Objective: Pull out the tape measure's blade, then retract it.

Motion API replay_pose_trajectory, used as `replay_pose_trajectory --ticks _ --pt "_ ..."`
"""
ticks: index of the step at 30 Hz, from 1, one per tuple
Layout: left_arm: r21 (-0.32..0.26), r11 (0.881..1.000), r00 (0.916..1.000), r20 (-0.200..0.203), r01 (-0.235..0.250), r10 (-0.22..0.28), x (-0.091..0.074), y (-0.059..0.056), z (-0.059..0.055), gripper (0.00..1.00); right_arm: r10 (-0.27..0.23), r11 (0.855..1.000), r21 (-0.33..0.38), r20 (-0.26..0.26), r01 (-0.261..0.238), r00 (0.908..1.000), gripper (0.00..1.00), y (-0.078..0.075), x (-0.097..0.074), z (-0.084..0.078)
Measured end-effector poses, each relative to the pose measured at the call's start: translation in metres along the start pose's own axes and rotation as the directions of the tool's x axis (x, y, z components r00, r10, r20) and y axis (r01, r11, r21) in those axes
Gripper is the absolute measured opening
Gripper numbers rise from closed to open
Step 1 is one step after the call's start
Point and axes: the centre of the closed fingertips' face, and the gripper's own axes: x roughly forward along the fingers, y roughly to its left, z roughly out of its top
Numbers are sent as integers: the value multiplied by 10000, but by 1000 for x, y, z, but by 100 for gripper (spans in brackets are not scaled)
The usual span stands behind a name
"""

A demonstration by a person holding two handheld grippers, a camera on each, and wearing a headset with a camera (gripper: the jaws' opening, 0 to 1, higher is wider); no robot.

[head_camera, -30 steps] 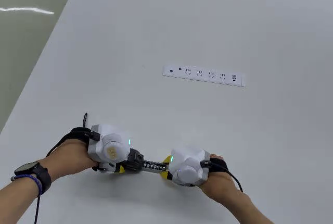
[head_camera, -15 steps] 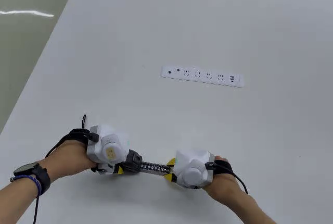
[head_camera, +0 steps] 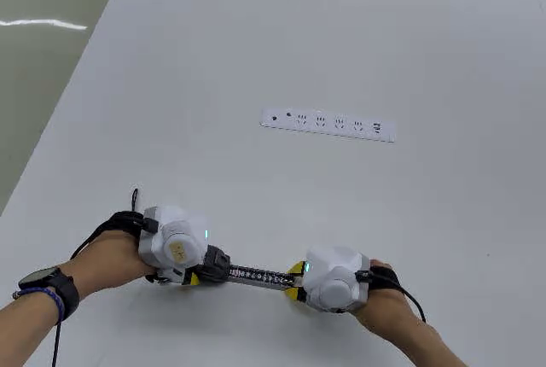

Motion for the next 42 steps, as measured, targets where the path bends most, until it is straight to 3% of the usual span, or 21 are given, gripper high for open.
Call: replay_pose_trajectory --ticks 15,19,42 --pt "-10 10000 10000 -77 29 -29 0 0 0 35 -80 10000 25 -1 80 10000 13 -1 -8 -10" --pt "-10 10000 9999 -104 10 -10 1 0 0 35 -138 9999 57 -53 139 9999 13 -1 -16 -22" --pt "-38 10000 9998 -220 2 -3 0 0 -2 35 -276 9996 -29 -347 275 9990 13 -3 -36 -49"
